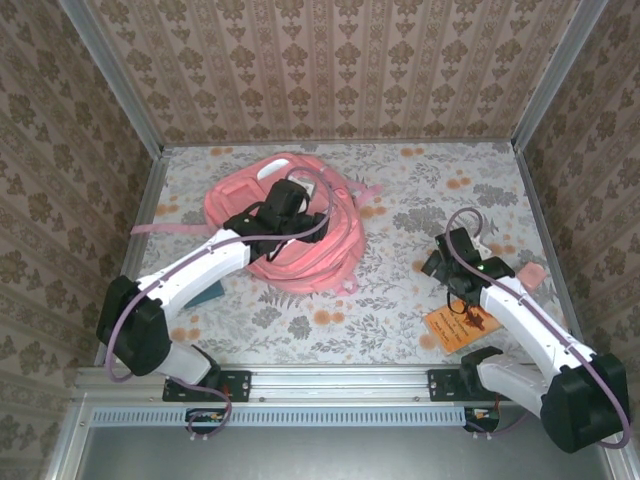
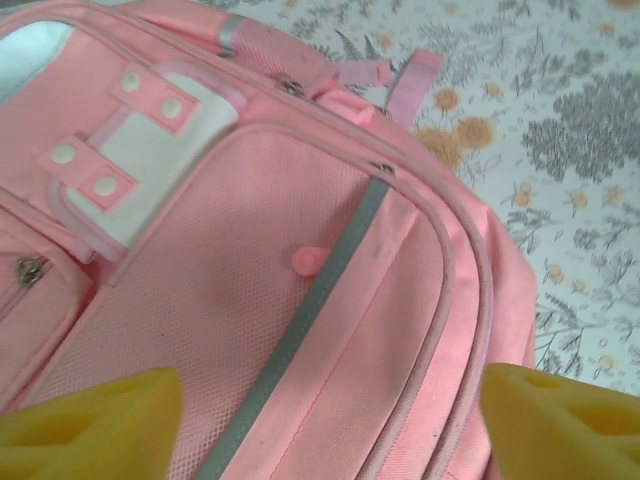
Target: Pack the student bag
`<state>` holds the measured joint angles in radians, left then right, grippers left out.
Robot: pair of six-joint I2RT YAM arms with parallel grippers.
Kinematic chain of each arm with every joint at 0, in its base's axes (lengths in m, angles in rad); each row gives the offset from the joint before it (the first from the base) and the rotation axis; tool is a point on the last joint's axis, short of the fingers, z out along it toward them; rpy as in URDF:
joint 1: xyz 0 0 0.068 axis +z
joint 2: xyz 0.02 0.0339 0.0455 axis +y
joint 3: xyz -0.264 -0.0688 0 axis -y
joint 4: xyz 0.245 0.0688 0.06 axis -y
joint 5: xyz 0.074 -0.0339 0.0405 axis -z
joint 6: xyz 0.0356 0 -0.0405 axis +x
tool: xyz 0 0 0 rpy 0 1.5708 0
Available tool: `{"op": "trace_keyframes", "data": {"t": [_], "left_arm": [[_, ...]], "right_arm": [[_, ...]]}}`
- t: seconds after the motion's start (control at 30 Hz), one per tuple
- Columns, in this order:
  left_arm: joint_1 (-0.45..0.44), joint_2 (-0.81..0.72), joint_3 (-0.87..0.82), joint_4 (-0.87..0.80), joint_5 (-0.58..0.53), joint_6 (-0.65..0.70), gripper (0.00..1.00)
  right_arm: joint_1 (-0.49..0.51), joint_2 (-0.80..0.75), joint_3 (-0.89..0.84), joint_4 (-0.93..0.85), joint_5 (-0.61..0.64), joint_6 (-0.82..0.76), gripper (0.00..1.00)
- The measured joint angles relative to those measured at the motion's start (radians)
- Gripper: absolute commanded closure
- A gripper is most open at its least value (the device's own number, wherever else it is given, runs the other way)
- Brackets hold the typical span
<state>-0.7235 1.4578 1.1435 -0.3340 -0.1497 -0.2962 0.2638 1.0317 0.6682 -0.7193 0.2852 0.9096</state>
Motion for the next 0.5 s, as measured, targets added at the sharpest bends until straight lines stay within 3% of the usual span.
{"op": "trace_keyframes", "data": {"t": [0.23, 0.5], "left_arm": [[0.029, -0.021, -0.006, 0.005, -0.029, -0.043, 0.00], [0.034, -0.023, -0.012, 0.003, -0.036, -0.051, 0.00]], "right_arm": [[-0.105, 0.061, -0.047, -0.041, -0.028, -0.018, 0.02], [-0.119, 0.148, -0.073, 0.040, -0.139, -0.053, 0.04]]}}
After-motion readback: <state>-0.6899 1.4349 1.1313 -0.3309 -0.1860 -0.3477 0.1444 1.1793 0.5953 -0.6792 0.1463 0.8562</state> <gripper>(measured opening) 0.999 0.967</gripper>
